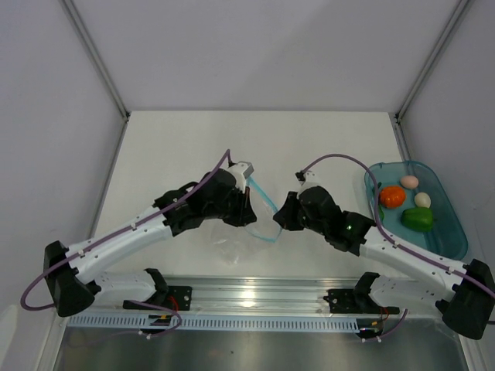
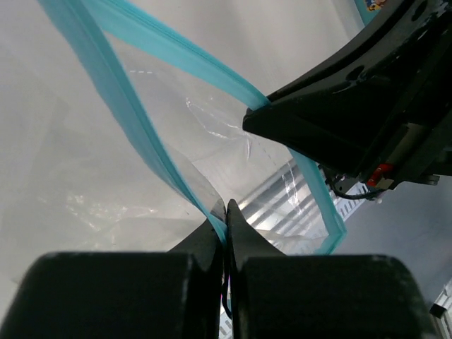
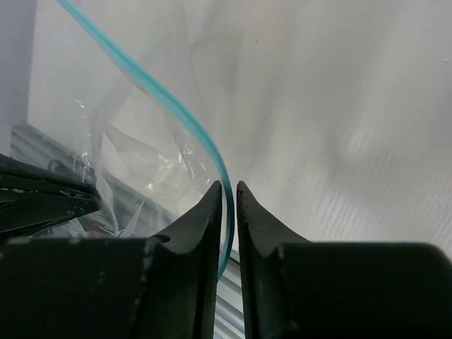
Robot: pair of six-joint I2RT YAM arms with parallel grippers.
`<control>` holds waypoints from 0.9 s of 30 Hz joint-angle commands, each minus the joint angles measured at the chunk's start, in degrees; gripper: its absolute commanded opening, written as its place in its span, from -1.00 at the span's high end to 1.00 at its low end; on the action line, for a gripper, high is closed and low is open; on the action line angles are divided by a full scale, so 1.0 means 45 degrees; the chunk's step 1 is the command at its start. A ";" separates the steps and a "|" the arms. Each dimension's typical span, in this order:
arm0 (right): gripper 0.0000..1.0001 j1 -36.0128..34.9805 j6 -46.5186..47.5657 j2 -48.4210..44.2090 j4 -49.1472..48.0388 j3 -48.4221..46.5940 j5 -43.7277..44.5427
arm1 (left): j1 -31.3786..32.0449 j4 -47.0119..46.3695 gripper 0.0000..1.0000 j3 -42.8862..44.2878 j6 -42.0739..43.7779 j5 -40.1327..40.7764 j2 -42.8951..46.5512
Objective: Place the food in the zip-top bag and seal the zipper
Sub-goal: Open the zipper of the food storage bag at the center of the board.
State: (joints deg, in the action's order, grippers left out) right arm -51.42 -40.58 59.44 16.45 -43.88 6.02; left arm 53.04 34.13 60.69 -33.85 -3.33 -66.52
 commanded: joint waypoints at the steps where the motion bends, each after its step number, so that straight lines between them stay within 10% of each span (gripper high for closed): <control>1: 0.65 0.0098 -0.0026 -0.0258 0.0777 -0.0248 0.0789 | 0.0089 -0.1022 0.99 0.0284 0.0450 -0.0879 -0.0372; 12: -0.99 0.0118 -0.0279 -0.1683 0.4350 -0.2162 0.2995 | 0.0050 -0.1549 0.99 0.1006 0.1036 -0.1291 -0.1838; 21: -0.99 0.1423 -0.1921 -0.3266 0.7379 -0.2964 0.6804 | 0.0011 -0.2135 0.99 0.0753 0.1213 -0.1895 -0.1995; 27: -0.99 0.5326 -0.2510 -0.4049 0.8826 -0.3238 0.7297 | 0.0011 -0.2955 0.99 0.0265 0.0978 -0.2813 -0.1780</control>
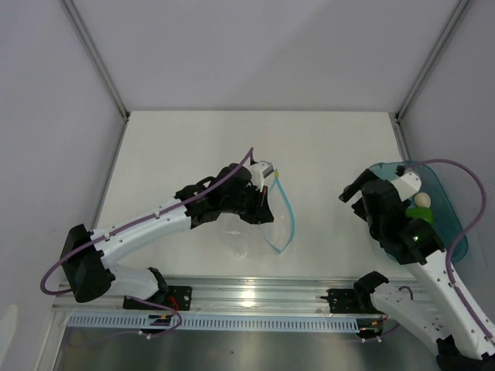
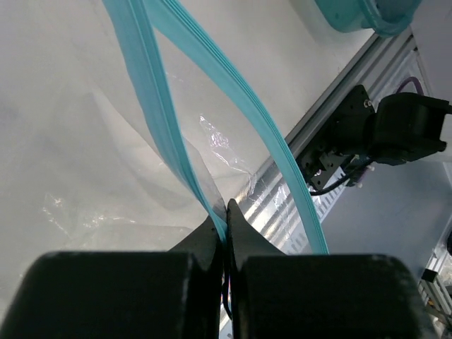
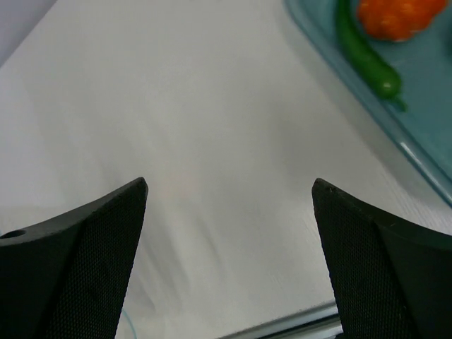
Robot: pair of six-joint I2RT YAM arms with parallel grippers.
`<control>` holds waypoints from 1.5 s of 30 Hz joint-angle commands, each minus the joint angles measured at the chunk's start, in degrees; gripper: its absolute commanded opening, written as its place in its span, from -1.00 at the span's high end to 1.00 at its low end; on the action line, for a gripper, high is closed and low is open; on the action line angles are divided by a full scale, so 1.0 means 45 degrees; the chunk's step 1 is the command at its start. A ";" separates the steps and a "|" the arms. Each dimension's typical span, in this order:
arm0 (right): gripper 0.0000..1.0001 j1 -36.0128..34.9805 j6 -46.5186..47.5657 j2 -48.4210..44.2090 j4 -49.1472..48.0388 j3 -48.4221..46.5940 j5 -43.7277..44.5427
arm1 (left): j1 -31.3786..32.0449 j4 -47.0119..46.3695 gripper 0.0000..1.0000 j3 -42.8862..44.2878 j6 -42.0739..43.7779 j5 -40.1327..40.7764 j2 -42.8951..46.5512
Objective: Place the food in the zip-top bag and seal the zipper
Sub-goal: Pick up the fake vegetable from the bin.
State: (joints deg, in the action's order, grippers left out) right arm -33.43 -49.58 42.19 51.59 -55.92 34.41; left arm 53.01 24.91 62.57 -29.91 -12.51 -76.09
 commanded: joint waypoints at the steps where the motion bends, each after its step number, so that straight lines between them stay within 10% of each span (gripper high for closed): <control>1: -0.99 0.2689 -0.0312 -0.0062 0.0996 -0.0581 0.0715 | 0.0016 -0.0925 0.99 -0.0192 0.0104 -0.0948 0.0347; 8: -0.99 0.9587 0.1857 0.2456 0.0294 -0.0269 -0.4557 | 0.0016 -0.1042 0.99 -0.0602 0.0280 -0.1457 0.0796; 24: -0.99 1.4611 0.2189 0.4216 -0.2163 0.1644 -0.3506 | 0.0016 -0.0613 0.99 -0.1696 0.0241 -0.1634 0.2222; 45: -0.99 1.5085 0.1761 0.7651 -0.5996 0.1821 -0.3547 | 0.0016 -0.1043 0.99 -0.1696 0.0280 -0.2219 0.1637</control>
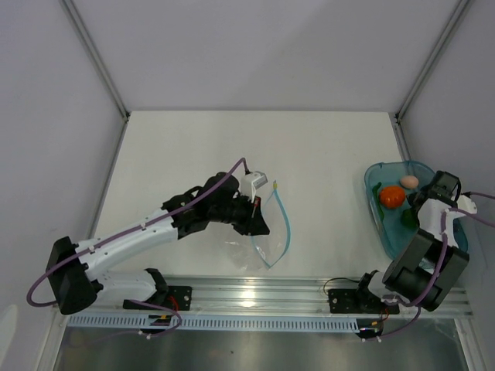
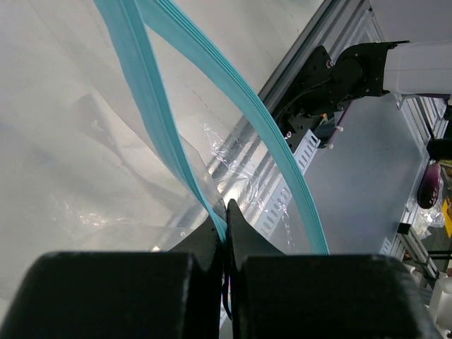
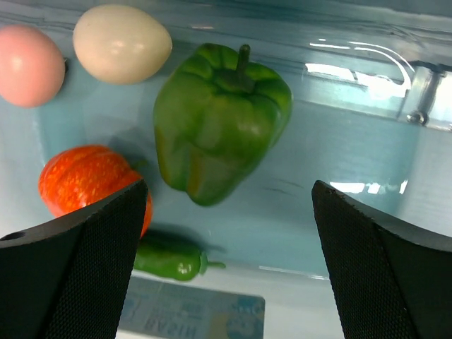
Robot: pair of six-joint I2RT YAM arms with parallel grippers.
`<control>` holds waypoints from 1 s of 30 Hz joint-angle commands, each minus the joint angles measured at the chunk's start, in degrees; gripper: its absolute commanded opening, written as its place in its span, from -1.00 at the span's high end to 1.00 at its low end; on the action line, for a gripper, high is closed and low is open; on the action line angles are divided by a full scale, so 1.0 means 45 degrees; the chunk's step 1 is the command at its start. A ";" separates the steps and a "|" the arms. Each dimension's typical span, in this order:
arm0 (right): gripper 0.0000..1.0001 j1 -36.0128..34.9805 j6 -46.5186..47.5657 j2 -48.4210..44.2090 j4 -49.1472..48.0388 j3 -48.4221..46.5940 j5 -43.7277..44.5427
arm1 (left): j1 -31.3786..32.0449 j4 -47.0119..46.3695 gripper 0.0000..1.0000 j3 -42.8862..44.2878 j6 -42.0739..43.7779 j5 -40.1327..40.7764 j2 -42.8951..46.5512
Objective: Place the food in the zip-top bag and seal the zipper
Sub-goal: Pick up the fake vegetable from the bin.
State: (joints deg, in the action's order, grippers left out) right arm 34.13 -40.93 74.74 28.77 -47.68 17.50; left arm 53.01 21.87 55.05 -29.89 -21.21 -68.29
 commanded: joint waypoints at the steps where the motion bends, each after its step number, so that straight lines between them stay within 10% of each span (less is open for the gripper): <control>1: -0.99 0.0072 -0.0144 0.0538 -0.1042 0.0010 0.0252 | 0.0016 -0.0348 0.99 0.0013 0.0333 -0.0306 -0.0233; 30: -0.77 -0.0474 0.0168 0.2258 -0.2566 0.0380 0.1677 | -0.0023 -0.0426 0.99 0.0580 0.0568 -0.0735 -0.1269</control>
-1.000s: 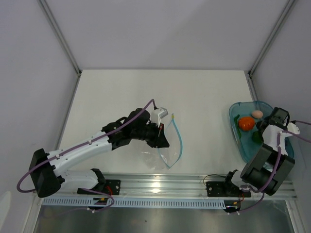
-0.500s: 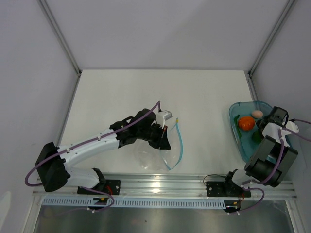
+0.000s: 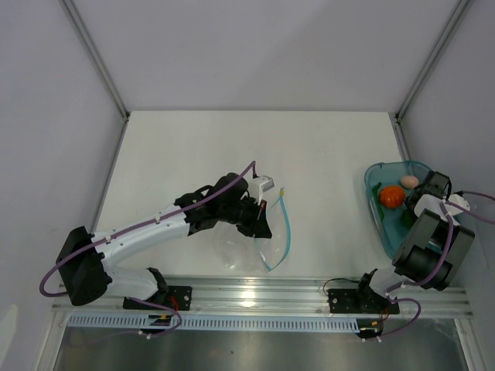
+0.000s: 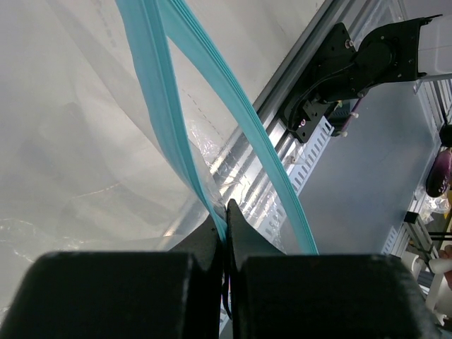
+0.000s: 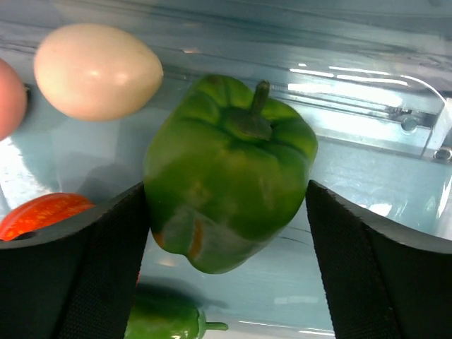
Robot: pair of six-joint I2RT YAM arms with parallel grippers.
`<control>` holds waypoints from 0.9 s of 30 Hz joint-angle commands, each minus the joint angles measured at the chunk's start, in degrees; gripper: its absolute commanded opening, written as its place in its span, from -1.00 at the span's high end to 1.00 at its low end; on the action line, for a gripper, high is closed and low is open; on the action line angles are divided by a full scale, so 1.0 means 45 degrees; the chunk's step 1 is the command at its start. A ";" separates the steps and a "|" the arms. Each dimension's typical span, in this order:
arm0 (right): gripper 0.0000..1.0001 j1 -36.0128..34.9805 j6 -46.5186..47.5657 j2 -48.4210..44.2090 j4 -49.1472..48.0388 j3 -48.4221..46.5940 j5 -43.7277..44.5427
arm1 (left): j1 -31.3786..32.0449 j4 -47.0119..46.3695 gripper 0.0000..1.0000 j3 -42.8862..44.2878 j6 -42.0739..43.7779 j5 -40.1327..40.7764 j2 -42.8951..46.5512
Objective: Place the food in the zip-top bag and seal the zipper
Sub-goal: Pick up the fake vegetable from the bin.
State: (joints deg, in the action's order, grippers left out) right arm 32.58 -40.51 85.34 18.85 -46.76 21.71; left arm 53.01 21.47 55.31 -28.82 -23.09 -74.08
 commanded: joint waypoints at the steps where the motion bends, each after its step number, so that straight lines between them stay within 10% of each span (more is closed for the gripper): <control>1: -0.74 -0.0149 0.0096 -0.0097 -0.0380 0.0196 0.0799 | -0.0023 -0.0319 0.99 0.0522 0.0330 -0.0318 0.0037; 15: 0.59 -0.0950 0.0839 -0.1073 -0.0558 0.0665 0.1015 | -0.0062 -0.0319 0.99 0.0249 0.0194 -0.0279 0.0409; 27: 1.00 -0.3739 0.1053 -0.4603 0.2467 -0.0250 -0.0214 | -0.0140 -0.0436 0.99 0.0834 -0.0158 -0.0883 0.0038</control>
State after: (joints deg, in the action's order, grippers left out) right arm 19.05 -37.15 69.91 24.53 -44.14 23.14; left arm 52.69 21.50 56.14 -29.06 -24.64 -74.04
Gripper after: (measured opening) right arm 0.606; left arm 0.005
